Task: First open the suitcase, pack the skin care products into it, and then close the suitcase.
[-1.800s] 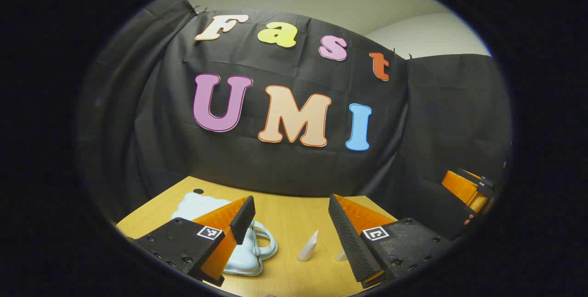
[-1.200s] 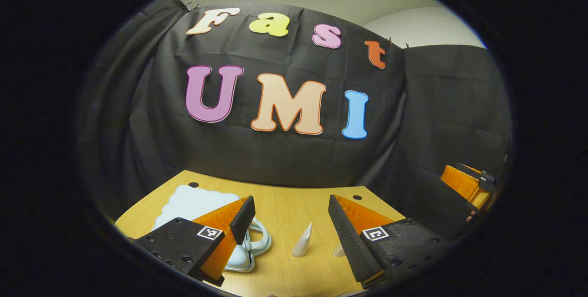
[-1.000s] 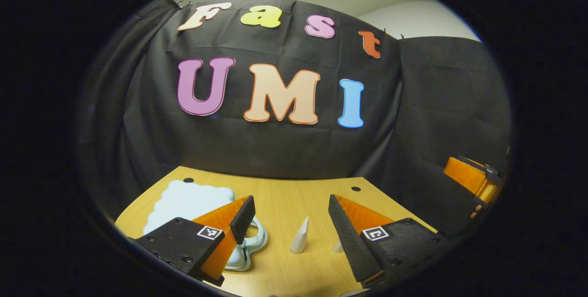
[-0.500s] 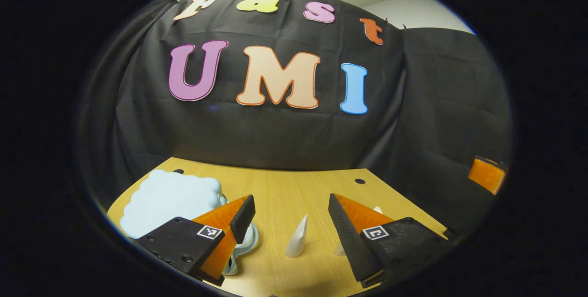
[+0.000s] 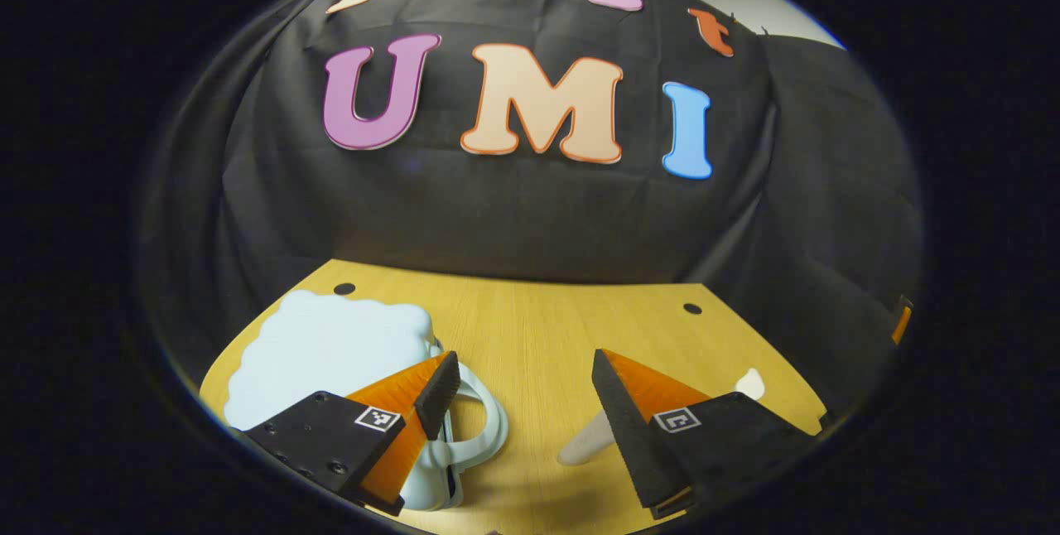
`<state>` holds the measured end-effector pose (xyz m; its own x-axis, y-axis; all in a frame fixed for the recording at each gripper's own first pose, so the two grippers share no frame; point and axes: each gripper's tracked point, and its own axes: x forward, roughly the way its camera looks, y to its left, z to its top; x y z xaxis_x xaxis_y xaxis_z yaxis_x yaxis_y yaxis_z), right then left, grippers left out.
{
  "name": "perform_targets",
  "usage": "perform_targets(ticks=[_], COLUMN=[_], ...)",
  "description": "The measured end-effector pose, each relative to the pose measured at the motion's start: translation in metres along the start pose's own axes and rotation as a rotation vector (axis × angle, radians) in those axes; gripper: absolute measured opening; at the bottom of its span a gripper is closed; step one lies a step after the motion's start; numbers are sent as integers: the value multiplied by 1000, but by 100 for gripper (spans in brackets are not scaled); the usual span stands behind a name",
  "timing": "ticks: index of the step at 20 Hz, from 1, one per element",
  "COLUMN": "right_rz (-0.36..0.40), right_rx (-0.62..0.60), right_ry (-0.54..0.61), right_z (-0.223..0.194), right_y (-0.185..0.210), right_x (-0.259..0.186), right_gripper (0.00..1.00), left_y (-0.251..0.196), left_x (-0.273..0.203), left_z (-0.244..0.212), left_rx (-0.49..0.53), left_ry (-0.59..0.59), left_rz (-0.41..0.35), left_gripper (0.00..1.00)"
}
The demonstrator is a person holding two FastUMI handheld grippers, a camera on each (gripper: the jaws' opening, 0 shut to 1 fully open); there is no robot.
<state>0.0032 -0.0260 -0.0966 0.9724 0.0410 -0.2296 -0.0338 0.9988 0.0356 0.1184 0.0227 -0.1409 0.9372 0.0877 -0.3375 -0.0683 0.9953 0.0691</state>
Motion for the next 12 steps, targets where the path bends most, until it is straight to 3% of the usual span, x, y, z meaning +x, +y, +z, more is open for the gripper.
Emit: perform_targets(ticks=[4,8,10,12], right_rz=[0,1,0,-3], right_rx=[-2,-18,-20,-11], right_ry=[13,16,9,0], right_z=[-8,-12,-10,-9], right_y=[-1,-2,-4,-6], right_x=[-2,-7,-9,-11], right_gripper=[100,99,99,99], left_y=[13,3,5,14], left_x=[26,43,49,56], left_z=[-26,-63,-77,-81], left_rx=[15,-91,-157,-155], left_ry=[159,359,444,482], left_rz=[32,-17,3,40], left_gripper=[94,95,95,92])
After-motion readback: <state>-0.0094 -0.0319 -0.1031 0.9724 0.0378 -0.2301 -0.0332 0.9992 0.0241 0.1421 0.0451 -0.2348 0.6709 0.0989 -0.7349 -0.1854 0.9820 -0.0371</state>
